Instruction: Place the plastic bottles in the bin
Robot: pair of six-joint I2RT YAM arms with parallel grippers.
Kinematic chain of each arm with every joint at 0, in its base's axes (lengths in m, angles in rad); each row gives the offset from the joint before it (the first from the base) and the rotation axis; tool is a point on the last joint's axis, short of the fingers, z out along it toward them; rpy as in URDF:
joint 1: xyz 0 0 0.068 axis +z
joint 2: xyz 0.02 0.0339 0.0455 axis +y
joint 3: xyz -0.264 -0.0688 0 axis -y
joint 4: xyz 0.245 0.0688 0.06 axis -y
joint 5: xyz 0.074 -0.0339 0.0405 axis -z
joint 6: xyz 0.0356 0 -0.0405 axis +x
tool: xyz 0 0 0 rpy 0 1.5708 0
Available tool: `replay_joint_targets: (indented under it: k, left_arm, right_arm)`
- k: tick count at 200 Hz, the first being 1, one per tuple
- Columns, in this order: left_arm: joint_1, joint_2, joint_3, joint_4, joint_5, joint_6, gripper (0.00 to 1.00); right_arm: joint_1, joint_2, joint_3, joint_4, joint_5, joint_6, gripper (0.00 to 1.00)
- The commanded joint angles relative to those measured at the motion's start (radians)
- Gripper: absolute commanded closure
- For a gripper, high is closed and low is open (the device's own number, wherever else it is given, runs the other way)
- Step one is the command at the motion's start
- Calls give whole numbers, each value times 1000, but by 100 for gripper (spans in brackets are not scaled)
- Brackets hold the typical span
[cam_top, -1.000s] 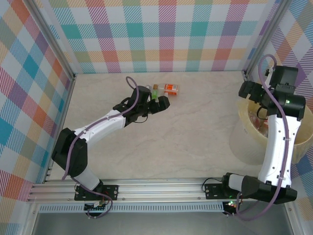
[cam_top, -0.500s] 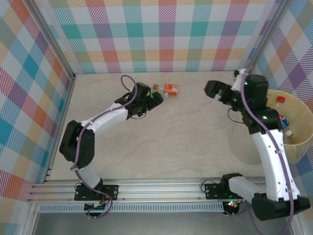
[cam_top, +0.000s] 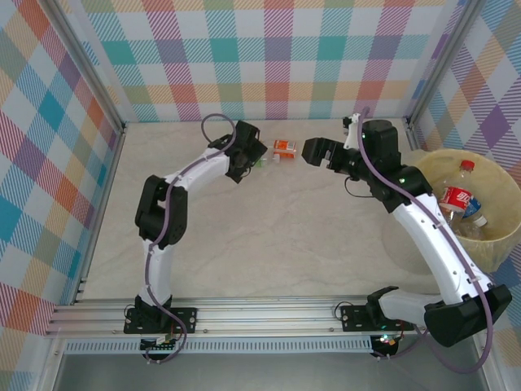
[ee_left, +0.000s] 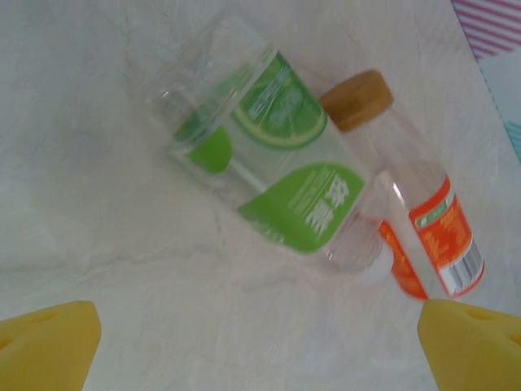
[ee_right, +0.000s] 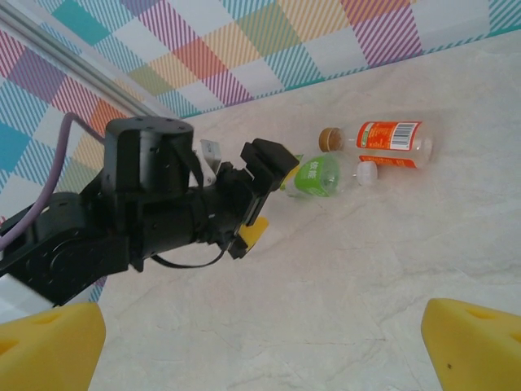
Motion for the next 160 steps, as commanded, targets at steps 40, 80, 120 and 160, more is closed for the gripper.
replay_joint_targets:
  k: [40, 80, 120, 160]
  left_arm:
    - [20, 122, 147, -69, -120, -200, 0]
    - [32, 182, 234, -129, -200, -260, 0]
    - [53, 257, 319, -178, -226, -336, 0]
    - [64, 333, 425, -226, -194, -344, 1]
  right_arm:
    - [7, -95, -36, -26, 103, -27, 0]
    - [7, -136, -59, -32, 146, -38, 0]
    - [8, -144, -61, -48, 164, -49, 0]
    - [7, -145, -56, -49, 169, -51, 0]
